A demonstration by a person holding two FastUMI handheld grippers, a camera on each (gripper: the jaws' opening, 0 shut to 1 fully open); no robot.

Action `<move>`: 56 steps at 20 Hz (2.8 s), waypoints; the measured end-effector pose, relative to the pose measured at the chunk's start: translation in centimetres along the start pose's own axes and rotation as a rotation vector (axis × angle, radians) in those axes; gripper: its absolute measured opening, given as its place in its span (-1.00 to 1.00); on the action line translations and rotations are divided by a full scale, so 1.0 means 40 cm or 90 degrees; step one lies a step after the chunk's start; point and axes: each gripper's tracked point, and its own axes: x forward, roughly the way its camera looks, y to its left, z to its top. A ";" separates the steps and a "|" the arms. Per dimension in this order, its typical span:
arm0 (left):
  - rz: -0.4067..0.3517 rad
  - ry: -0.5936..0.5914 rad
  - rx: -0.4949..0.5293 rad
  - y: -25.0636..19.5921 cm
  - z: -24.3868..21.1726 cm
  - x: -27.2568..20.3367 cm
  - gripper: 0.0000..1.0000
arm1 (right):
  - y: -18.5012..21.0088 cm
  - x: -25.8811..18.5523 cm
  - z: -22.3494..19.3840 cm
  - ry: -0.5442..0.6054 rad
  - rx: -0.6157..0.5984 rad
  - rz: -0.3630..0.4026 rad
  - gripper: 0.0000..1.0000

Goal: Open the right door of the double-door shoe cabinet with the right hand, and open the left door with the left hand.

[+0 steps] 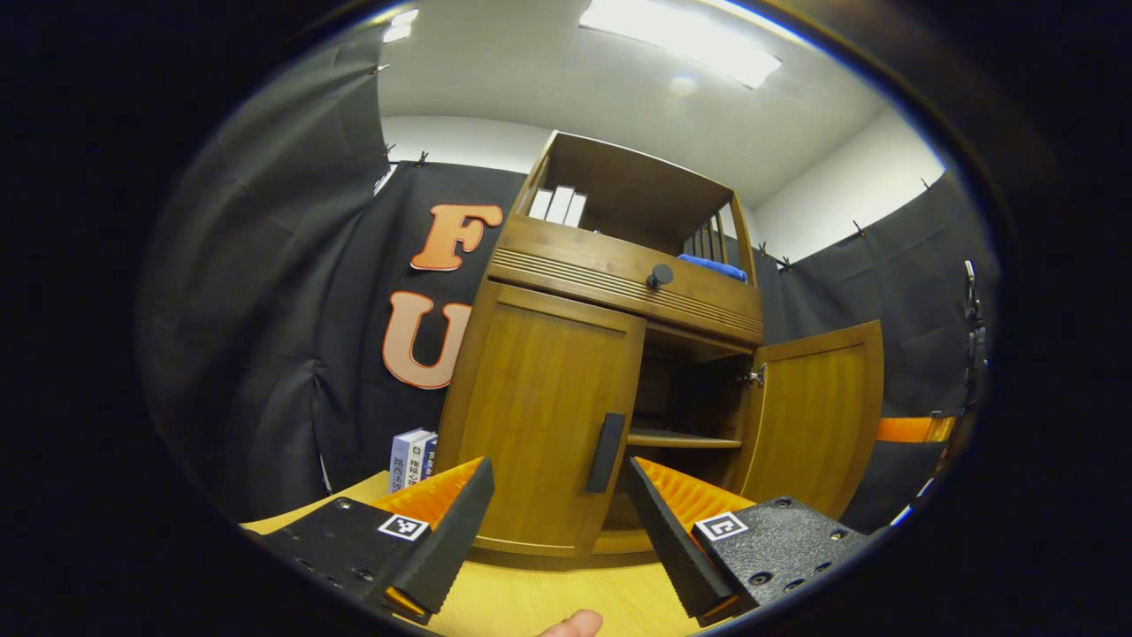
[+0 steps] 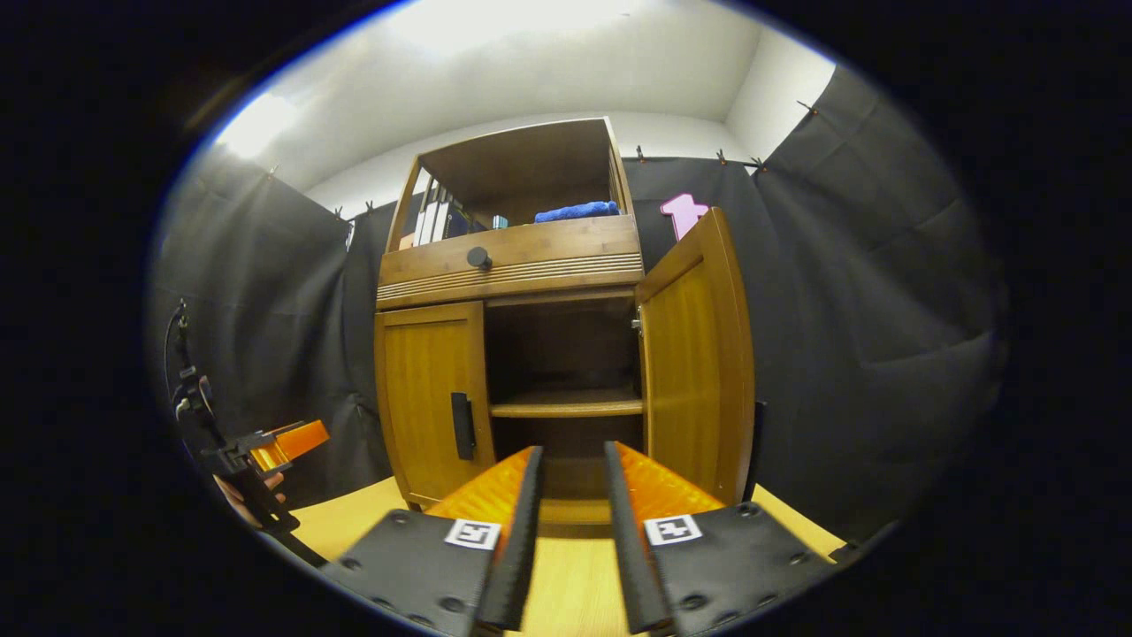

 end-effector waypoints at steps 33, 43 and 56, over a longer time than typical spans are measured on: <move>0.013 0.111 0.100 -0.105 -0.222 0.587 -0.43 | 0.021 -0.110 -0.069 -0.008 -0.004 0.062 0.95; -0.003 0.128 0.078 -0.061 -0.138 0.342 -0.41 | 0.000 -0.132 -0.061 -0.010 -0.006 0.017 0.94; 0.074 0.079 0.112 0.277 0.009 0.050 -0.68 | 0.135 -0.131 -0.064 -0.007 -0.011 0.053 0.94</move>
